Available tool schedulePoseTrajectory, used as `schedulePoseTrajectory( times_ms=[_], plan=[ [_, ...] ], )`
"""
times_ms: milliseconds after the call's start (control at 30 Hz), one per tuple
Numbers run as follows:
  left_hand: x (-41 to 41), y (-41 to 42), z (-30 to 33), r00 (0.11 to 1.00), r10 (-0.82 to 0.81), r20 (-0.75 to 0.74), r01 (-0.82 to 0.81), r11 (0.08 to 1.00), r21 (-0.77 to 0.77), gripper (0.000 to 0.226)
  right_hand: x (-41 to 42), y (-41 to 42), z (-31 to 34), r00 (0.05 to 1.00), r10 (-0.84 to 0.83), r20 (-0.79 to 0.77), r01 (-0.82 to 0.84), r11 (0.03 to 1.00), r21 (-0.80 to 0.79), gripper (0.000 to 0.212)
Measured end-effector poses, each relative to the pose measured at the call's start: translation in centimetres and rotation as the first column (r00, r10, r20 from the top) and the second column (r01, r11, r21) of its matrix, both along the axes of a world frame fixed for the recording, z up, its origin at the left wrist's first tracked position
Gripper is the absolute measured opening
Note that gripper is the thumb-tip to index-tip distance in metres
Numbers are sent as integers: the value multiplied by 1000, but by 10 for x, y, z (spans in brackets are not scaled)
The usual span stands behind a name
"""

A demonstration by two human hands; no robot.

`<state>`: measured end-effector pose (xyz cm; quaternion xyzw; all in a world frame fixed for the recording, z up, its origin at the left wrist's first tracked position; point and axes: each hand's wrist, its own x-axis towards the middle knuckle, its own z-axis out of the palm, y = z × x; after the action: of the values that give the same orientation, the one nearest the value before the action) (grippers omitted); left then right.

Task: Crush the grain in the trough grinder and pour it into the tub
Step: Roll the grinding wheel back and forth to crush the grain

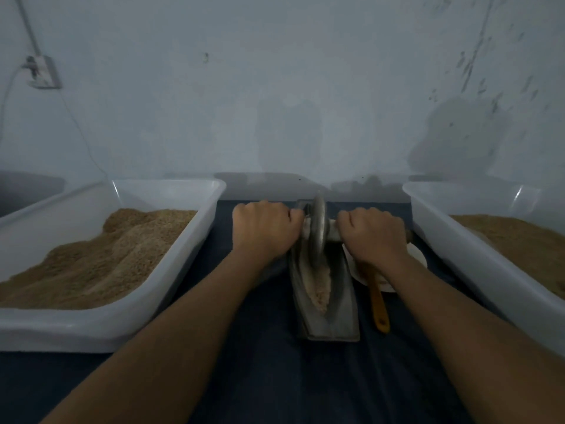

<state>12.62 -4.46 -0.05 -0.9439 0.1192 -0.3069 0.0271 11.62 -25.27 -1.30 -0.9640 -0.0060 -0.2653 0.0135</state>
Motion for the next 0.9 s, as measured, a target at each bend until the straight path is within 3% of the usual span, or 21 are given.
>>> schedulePoseTrajectory(
  times_ms=[100,200,333,500,667,800,900],
  plan=[
    [28,-3,3,997,10,-77,-13,999,-42,58,16,-1,5,998,14,-64,-13,1000,20,39],
    [26,-4,1,998,6,-59,-16,984,-180,60,12,-3,3,999,33,-34,-33,999,-2,37],
    [-6,3,-3,996,-27,88,26,1000,15,44,-16,1,-3,994,83,67,-84,996,2,41],
    [-60,19,-23,971,-108,213,124,990,-62,36,-70,2,-11,938,238,251,-256,966,42,36],
    [-86,29,-30,938,-147,313,158,987,-8,30,-93,-2,-20,898,260,356,-280,960,3,31],
    [-61,19,-24,961,-137,240,149,988,-30,35,-80,1,-17,929,211,302,-238,970,52,35],
    [-28,15,-19,990,-93,109,101,992,-71,40,-47,5,-5,982,91,166,-76,992,-97,49]
  ],
)
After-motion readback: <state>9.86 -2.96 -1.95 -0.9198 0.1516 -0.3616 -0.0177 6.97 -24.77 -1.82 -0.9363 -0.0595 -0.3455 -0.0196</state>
